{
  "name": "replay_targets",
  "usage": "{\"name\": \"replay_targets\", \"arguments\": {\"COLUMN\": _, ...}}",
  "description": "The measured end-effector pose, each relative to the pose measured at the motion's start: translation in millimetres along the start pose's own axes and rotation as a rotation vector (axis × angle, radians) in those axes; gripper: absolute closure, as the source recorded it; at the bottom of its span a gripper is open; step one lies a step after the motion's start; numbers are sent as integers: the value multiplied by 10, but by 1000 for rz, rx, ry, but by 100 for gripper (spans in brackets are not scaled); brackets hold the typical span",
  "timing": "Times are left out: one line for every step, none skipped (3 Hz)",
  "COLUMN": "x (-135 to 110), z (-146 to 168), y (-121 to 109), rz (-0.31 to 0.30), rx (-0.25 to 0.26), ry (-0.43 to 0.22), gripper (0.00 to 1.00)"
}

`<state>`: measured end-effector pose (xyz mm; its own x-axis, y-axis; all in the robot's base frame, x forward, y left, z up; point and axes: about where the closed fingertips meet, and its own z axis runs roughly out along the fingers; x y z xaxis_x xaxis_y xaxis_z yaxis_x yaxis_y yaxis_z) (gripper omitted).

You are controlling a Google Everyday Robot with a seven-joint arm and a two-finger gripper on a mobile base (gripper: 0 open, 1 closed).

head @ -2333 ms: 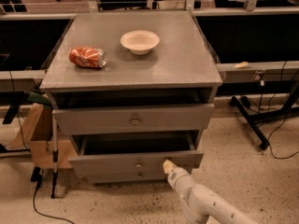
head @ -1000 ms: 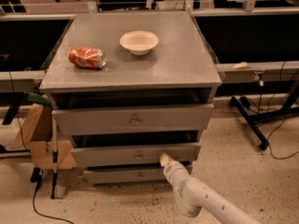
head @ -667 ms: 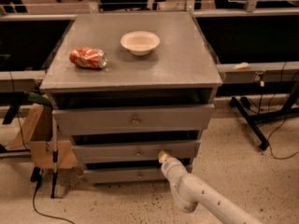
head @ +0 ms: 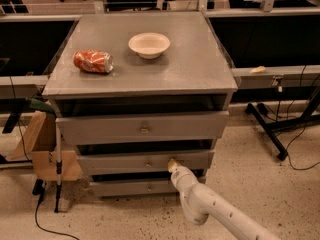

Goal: Close middle drawer

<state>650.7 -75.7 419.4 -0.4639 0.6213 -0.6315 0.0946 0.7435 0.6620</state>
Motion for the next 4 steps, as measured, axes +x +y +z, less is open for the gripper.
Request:
{"name": "replay_targets", "arguments": {"x": -10, "z": 35, "y": -13, "rz": 10, "rx": 3, "ry": -10, "gripper": 100}}
{"name": "replay_targets", "arguments": {"x": 4, "z": 7, "y": -18, "rz": 11, "rx": 3, "ry": -10, "gripper": 100}}
{"name": "replay_targets", "arguments": {"x": 4, "z": 7, "y": -34, "rz": 16, "rx": 4, "ry": -15, "gripper": 100}}
{"name": "replay_targets", "arguments": {"x": -4, "z": 0, "y": -61, "rz": 24, "rx": 6, "ry": -22, "gripper": 100}}
